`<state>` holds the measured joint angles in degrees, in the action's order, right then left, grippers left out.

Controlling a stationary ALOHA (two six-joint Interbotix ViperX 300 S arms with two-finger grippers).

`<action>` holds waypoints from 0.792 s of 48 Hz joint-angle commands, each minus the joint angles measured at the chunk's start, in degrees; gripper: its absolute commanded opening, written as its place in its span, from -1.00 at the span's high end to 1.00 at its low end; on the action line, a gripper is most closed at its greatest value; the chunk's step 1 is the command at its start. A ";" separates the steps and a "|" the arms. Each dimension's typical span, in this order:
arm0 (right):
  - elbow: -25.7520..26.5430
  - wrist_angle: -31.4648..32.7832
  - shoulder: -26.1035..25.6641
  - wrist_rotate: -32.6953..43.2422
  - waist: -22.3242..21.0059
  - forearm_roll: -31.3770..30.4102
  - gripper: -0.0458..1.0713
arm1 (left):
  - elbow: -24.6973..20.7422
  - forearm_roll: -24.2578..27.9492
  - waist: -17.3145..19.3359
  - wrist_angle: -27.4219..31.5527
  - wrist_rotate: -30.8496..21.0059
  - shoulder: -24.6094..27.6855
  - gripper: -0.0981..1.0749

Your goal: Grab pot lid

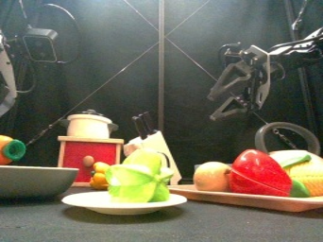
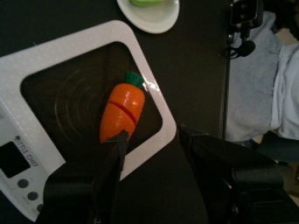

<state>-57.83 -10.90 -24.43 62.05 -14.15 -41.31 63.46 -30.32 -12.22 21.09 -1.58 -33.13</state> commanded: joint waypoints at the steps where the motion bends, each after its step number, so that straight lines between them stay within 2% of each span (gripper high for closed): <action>1: 0.79 -0.44 -0.35 -0.09 0.09 0.35 -0.83 | -2.72 3.08 2.55 -0.18 0.09 -2.11 -0.64; 7: 0.97 -0.35 -0.35 -0.18 0.09 0.18 -0.83 | -5.63 9.93 8.79 -0.26 0.00 -5.80 -0.63; 12: 0.88 -0.44 -0.26 -0.18 0.00 0.18 -0.83 | -8.70 15.73 15.73 -0.26 0.09 -8.35 -0.63; 18: 0.79 -0.44 -0.26 -0.18 -0.18 0.18 -0.83 | -12.39 22.85 24.17 -0.09 0.00 -9.40 -0.63; 24: 0.88 -0.44 -0.26 -0.18 -0.26 0.09 -0.83 | -14.77 26.98 32.70 -0.44 0.00 -9.32 -0.63; 26: 0.97 -0.35 -0.35 -0.18 -0.26 0.00 -0.83 | -15.29 27.95 35.77 -0.79 0.00 -9.32 -0.63; 31: 0.97 -0.44 -0.26 -0.26 -0.26 -0.18 -0.83 | -15.03 29.79 40.78 -2.46 0.09 -9.32 -0.63; 38: 0.97 -0.44 -0.26 -0.26 -0.35 -0.26 -0.83 | -12.57 32.08 45.62 -7.47 0.26 -9.23 -0.63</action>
<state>-57.92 -10.90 -24.26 61.88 -14.24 -41.48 50.45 0.70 30.85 16.88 -1.41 -42.36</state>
